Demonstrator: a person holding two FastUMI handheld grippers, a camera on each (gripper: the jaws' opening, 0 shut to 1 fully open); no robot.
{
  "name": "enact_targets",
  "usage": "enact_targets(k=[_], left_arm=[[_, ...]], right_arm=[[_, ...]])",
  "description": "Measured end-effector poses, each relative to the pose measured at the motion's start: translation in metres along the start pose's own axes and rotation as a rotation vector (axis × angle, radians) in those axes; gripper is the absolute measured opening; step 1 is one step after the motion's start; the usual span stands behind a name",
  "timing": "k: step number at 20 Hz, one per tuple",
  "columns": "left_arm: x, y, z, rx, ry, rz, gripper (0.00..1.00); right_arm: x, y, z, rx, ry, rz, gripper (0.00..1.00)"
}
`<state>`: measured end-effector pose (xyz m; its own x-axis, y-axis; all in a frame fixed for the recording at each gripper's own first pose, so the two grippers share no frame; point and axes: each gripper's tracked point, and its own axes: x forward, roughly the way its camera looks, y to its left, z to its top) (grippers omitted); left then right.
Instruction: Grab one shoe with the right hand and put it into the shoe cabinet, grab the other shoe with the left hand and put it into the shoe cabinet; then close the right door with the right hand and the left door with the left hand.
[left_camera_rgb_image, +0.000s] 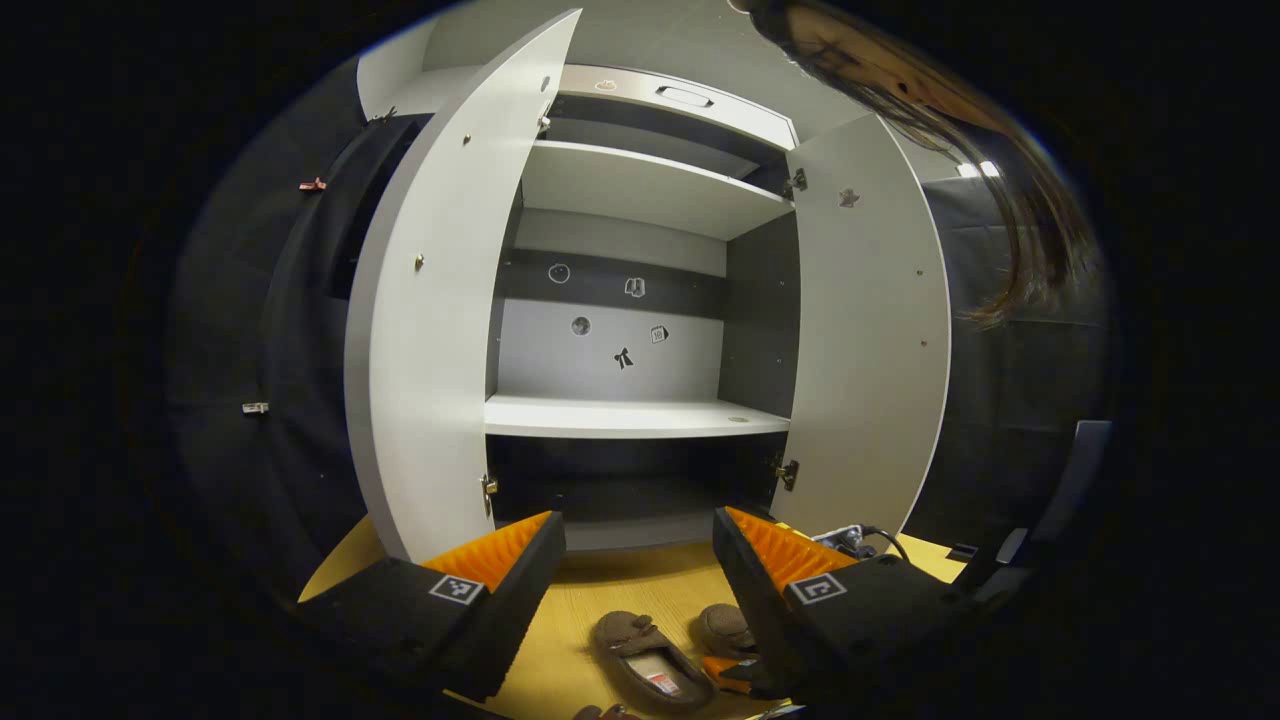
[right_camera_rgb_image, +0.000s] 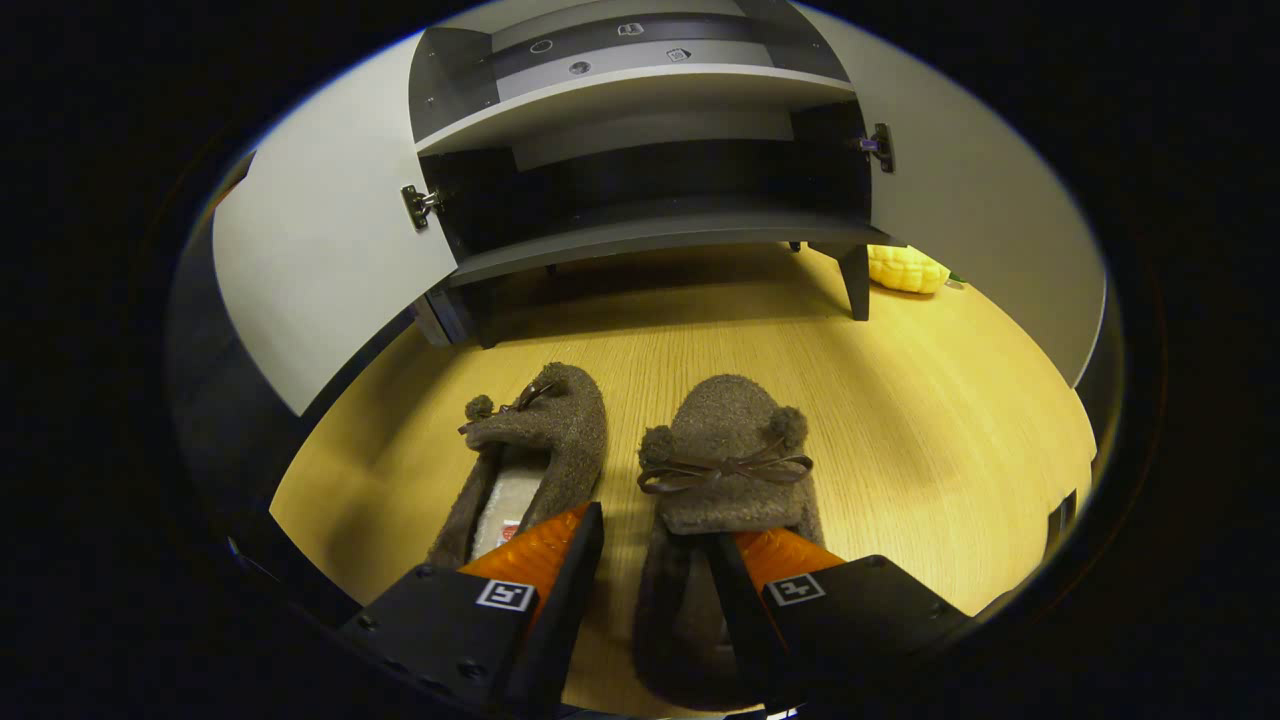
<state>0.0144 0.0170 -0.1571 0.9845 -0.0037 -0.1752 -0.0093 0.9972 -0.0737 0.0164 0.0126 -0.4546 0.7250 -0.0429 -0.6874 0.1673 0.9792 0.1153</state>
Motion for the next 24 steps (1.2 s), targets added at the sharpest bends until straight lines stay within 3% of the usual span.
enact_targets(k=[2,3,7,8,11,12,18,24], left_arm=[[0.0,0.0,-0.003,-0.012,0.009,-0.003,0.94],[0.0,0.001,-0.004,-0.018,0.011,-0.004,0.94],[0.002,0.0,-0.01,-0.046,0.029,-0.007,0.95],[0.002,0.0,-0.013,-0.054,0.035,-0.009,0.95],[0.002,0.002,-0.018,-0.065,0.05,-0.007,0.95],[0.003,0.004,-0.019,-0.065,0.055,-0.003,0.94],[-0.008,0.014,-0.012,-0.062,0.051,0.031,0.95],[-0.037,0.029,0.014,-0.021,0.022,0.099,0.95]], right_arm=[[0.012,-0.006,0.001,-0.016,0.002,-0.033,0.58],[0.019,-0.007,0.001,-0.016,0.008,-0.038,0.62],[0.034,-0.021,0.007,-0.017,-0.004,-0.104,0.42],[0.036,-0.02,0.008,-0.019,-0.013,-0.106,0.32],[0.031,-0.019,0.014,-0.034,-0.036,-0.101,0.3],[0.04,-0.019,0.01,-0.041,-0.029,-0.104,0.08],[0.028,-0.013,0.015,-0.054,-0.002,-0.062,0.08],[-0.042,0.006,0.115,-0.116,-0.167,-0.015,0.08]])
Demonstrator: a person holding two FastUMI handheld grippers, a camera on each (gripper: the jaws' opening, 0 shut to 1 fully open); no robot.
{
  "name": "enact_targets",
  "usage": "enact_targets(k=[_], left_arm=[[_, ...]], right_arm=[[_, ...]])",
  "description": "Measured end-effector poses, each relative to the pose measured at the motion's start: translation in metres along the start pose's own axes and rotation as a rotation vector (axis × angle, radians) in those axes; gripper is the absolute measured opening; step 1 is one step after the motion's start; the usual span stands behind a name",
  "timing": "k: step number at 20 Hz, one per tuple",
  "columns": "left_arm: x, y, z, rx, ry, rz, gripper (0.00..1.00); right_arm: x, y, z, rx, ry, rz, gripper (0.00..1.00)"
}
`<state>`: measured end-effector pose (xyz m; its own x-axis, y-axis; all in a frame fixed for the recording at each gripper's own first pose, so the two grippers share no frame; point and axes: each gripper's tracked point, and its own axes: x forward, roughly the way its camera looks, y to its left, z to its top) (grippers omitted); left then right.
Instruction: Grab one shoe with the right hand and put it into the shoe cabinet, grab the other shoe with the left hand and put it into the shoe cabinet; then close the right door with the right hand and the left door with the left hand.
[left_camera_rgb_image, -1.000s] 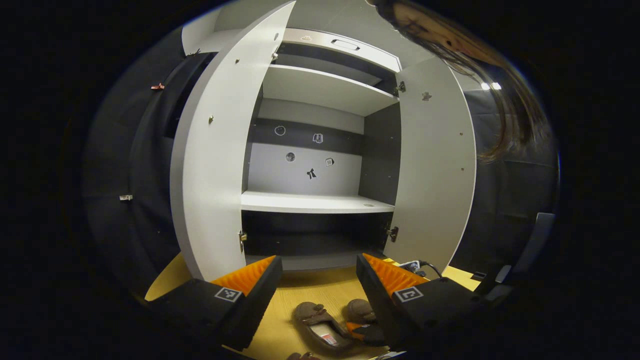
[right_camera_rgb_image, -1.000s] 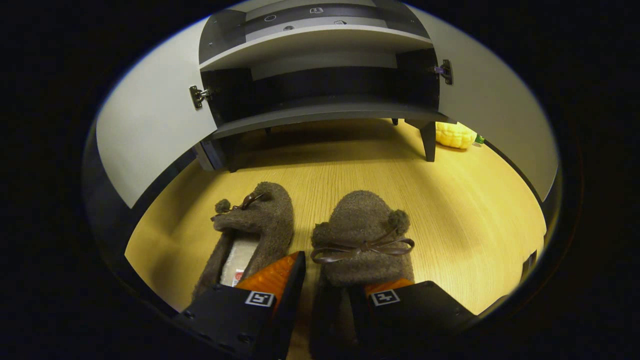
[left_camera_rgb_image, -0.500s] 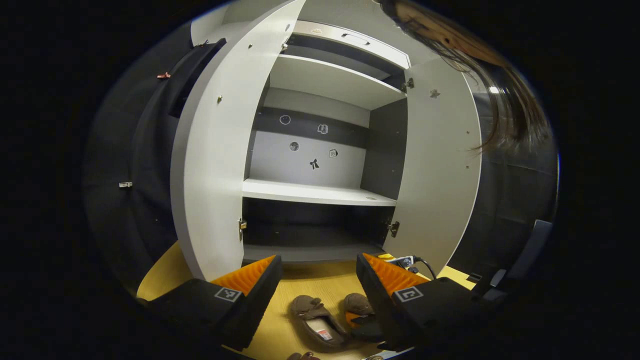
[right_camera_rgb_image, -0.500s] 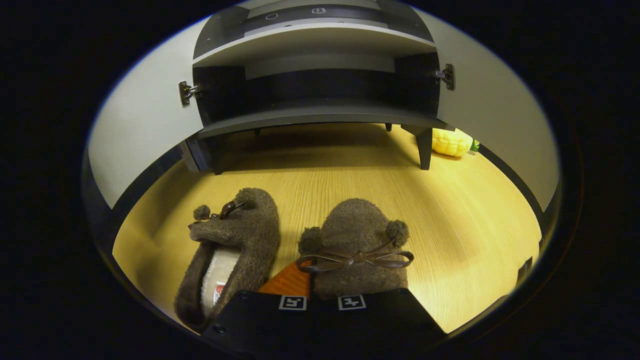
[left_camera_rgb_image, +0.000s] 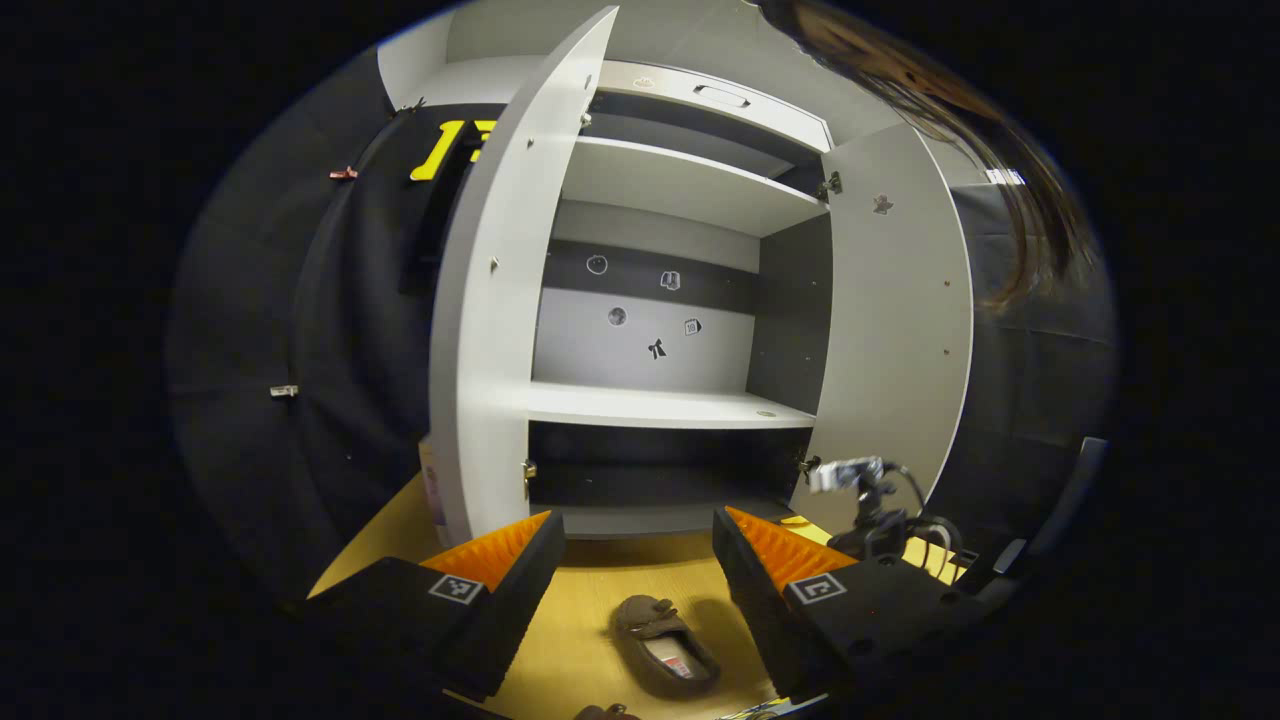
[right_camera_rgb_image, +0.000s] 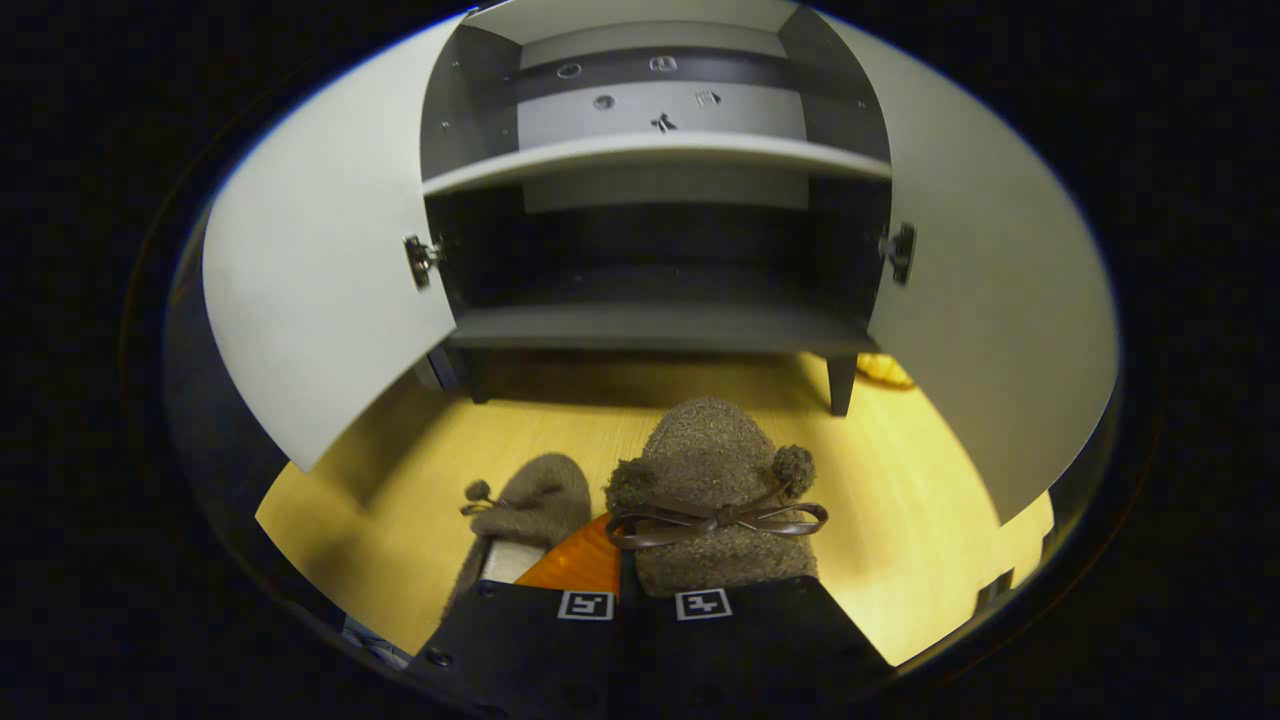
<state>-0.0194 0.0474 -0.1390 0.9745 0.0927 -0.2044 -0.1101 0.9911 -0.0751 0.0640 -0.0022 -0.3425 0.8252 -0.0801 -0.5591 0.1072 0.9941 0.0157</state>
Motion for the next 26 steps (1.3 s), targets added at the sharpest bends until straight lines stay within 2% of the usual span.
enact_targets(k=[5,9,12,16,20,23,26], left_arm=[[-0.031,-0.003,0.014,-0.023,-0.008,0.017,0.95],[-0.053,-0.013,0.024,0.016,-0.004,0.008,0.94],[-0.06,-0.024,0.024,-0.004,0.021,0.007,0.95],[-0.054,-0.028,0.028,-0.038,0.027,0.091,0.95],[-0.043,-0.021,0.04,-0.074,-0.008,0.206,0.95],[-0.032,-0.01,0.036,-0.115,-0.007,0.274,0.95],[-0.025,0.003,0.025,-0.146,0.014,0.319,0.95]], right_arm=[[-0.037,-0.003,0.124,-0.003,-0.182,0.015,0.08],[-0.04,-0.019,0.214,-0.04,-0.277,-0.019,0.08],[-0.027,-0.025,0.279,-0.038,-0.333,-0.012,0.07],[0.015,-0.027,0.345,-0.013,-0.323,0.02,0.07],[0.074,-0.034,0.399,-0.021,-0.332,-0.003,0.08],[0.124,-0.038,0.414,-0.045,-0.288,-0.003,0.07],[0.175,-0.046,0.402,-0.051,-0.207,-0.017,0.07]])
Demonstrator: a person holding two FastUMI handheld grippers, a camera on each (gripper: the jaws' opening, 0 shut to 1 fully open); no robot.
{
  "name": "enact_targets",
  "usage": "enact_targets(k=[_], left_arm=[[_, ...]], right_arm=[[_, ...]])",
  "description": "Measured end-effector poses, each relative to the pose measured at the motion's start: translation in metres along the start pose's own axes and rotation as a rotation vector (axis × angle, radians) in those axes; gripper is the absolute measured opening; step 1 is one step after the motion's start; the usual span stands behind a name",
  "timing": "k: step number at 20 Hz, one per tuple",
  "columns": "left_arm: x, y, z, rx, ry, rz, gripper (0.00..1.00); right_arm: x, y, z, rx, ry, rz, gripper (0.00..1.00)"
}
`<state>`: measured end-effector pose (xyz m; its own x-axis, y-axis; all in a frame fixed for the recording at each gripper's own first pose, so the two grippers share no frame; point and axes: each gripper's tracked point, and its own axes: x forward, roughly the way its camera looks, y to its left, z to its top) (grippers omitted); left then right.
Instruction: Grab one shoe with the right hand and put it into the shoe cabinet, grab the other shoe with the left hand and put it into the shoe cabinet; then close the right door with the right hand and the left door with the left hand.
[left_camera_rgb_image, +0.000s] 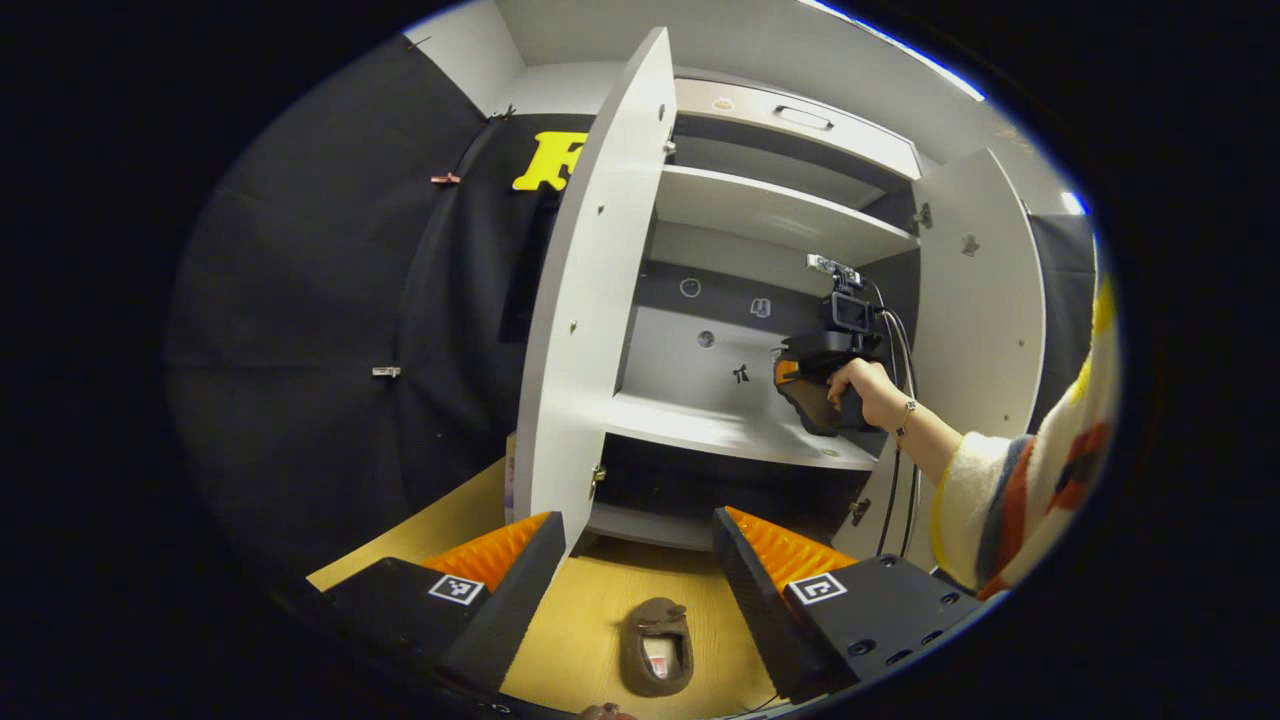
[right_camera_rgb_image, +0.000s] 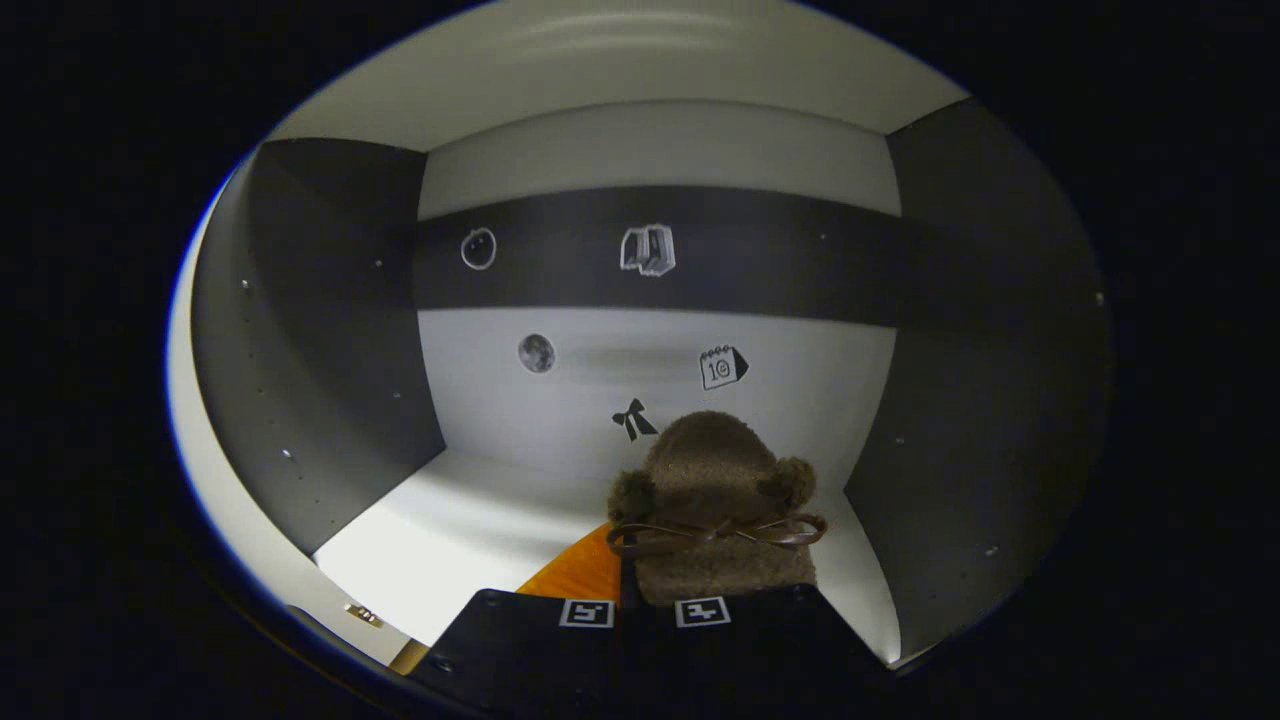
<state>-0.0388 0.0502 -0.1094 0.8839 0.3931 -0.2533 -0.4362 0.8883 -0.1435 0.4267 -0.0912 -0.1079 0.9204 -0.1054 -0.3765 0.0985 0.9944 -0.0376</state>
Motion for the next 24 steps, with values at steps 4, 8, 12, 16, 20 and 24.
enact_targets(k=[4,8,12,16,20,24], left_arm=[[0.016,0.012,-0.008,0.015,0.04,0.027,0.95],[0.022,0.012,0.001,0.012,0.034,-0.002,0.95],[0.026,0.006,0.012,0.022,0.008,-0.049,0.95],[0.023,-0.004,0.013,0.027,-0.002,-0.128,0.95],[0.017,-0.021,0.003,-0.015,0.014,-0.26,0.95],[0.01,-0.033,-0.018,-0.046,0.032,-0.386,0.95]], right_arm=[[0.035,-0.018,-0.036,0.014,0.116,-0.061,0.09],[0.034,-0.024,-0.048,0.039,0.174,-0.064,0.2],[0.001,-0.011,-0.043,0.041,0.198,-0.006,0.69],[-0.051,-0.006,-0.033,-0.039,0.145,0.013,0.93],[-0.126,0.009,-0.016,-0.002,-0.004,0.054,0.95],[-0.211,0.022,-0.03,0.059,-0.159,0.083,0.96]])
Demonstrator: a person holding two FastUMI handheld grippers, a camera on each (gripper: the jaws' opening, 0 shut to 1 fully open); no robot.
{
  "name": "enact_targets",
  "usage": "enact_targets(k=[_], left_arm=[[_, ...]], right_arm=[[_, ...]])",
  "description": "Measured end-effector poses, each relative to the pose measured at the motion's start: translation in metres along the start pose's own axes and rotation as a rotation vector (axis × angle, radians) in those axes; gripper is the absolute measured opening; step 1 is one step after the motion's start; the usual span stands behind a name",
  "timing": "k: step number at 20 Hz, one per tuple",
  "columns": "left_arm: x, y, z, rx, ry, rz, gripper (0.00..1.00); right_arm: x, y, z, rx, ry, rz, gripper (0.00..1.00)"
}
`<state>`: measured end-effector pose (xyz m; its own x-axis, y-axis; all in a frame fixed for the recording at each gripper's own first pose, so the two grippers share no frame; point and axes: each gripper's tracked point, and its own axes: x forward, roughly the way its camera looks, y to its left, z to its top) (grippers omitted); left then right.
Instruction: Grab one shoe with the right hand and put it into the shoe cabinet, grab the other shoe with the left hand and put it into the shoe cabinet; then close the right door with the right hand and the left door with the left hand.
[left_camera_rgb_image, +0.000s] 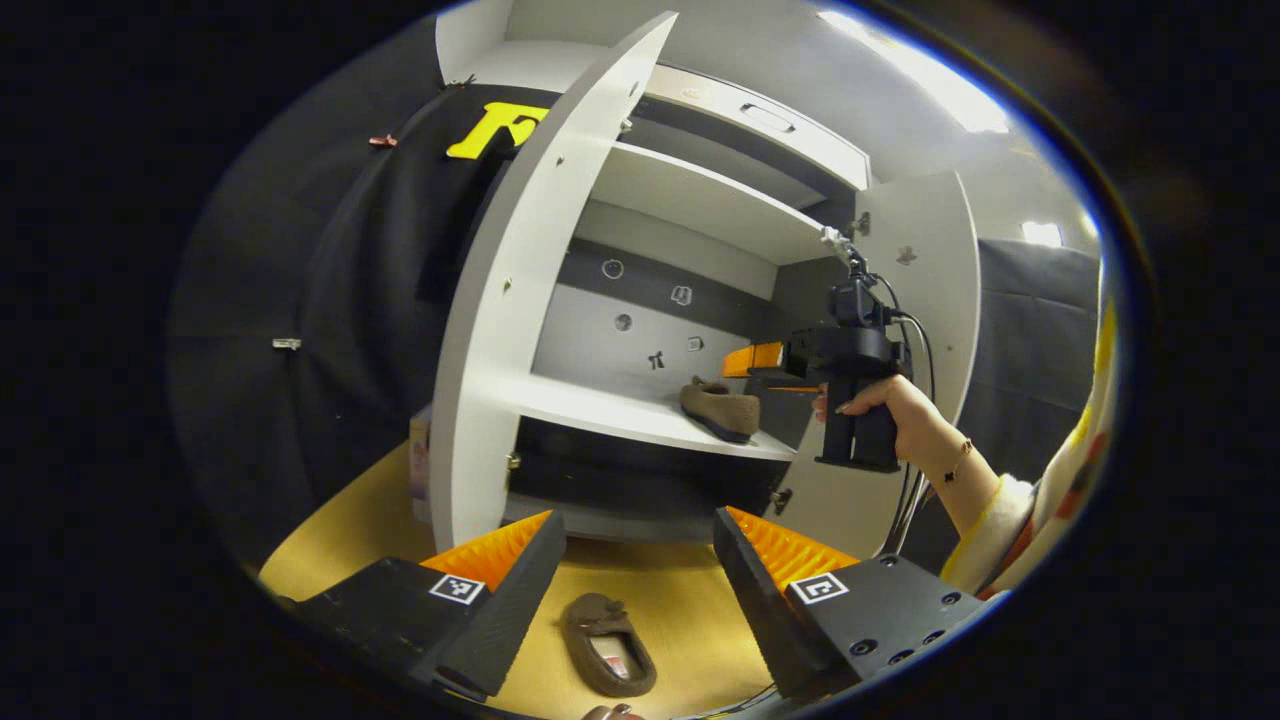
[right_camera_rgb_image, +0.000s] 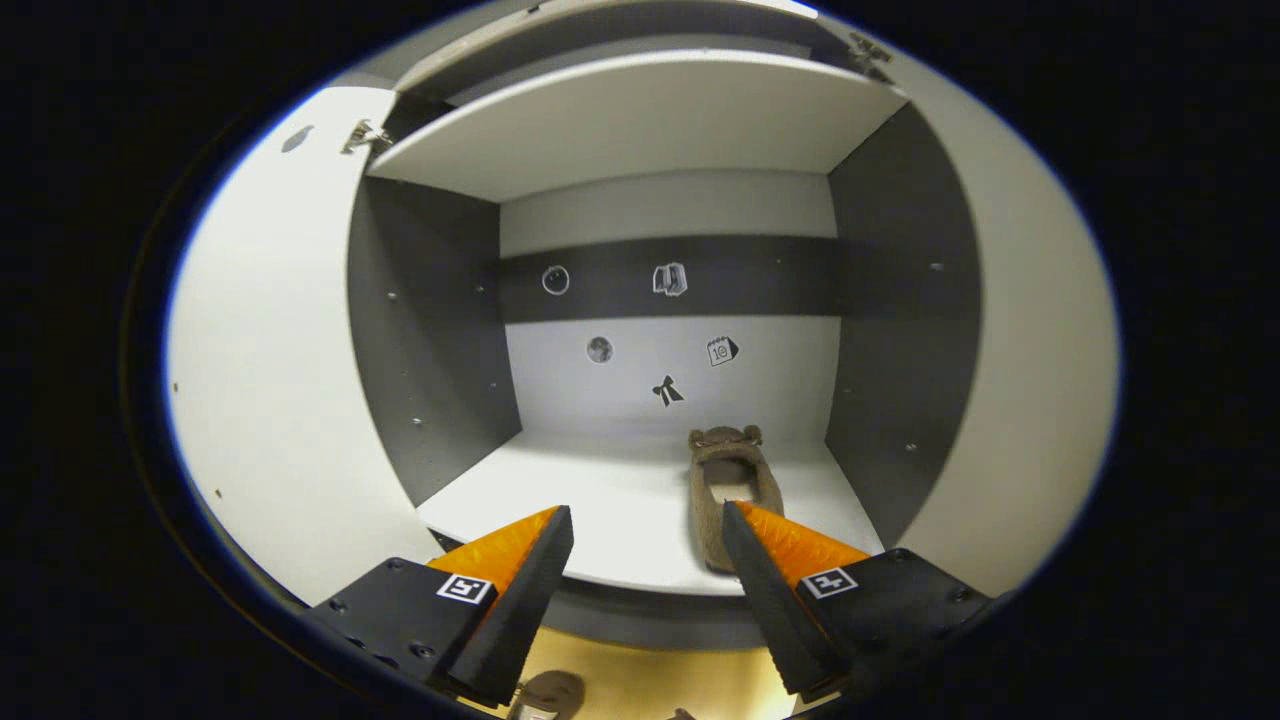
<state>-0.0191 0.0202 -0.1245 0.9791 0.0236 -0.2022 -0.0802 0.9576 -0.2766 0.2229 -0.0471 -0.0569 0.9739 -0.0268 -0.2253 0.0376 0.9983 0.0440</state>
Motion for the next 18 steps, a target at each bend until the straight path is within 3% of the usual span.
enact_targets(k=[3,7,12,18], left_arm=[[0.002,0.002,-0.034,-0.023,0.073,-0.044,0.95],[0.007,0.02,-0.096,0.01,0.169,-0.024,0.95],[0.036,0.04,-0.172,0.064,0.239,0.033,0.95],[0.073,0.063,-0.244,0.14,0.309,0.107,0.95]], right_arm=[[-0.058,0.001,-0.016,-0.006,-0.117,-0.036,0.96],[-0.115,-0.002,-0.059,0.033,-0.159,-0.05,0.95],[-0.149,-0.022,-0.117,-0.002,-0.116,-0.081,0.96],[-0.157,-0.045,-0.184,0.03,-0.012,-0.067,0.96]])
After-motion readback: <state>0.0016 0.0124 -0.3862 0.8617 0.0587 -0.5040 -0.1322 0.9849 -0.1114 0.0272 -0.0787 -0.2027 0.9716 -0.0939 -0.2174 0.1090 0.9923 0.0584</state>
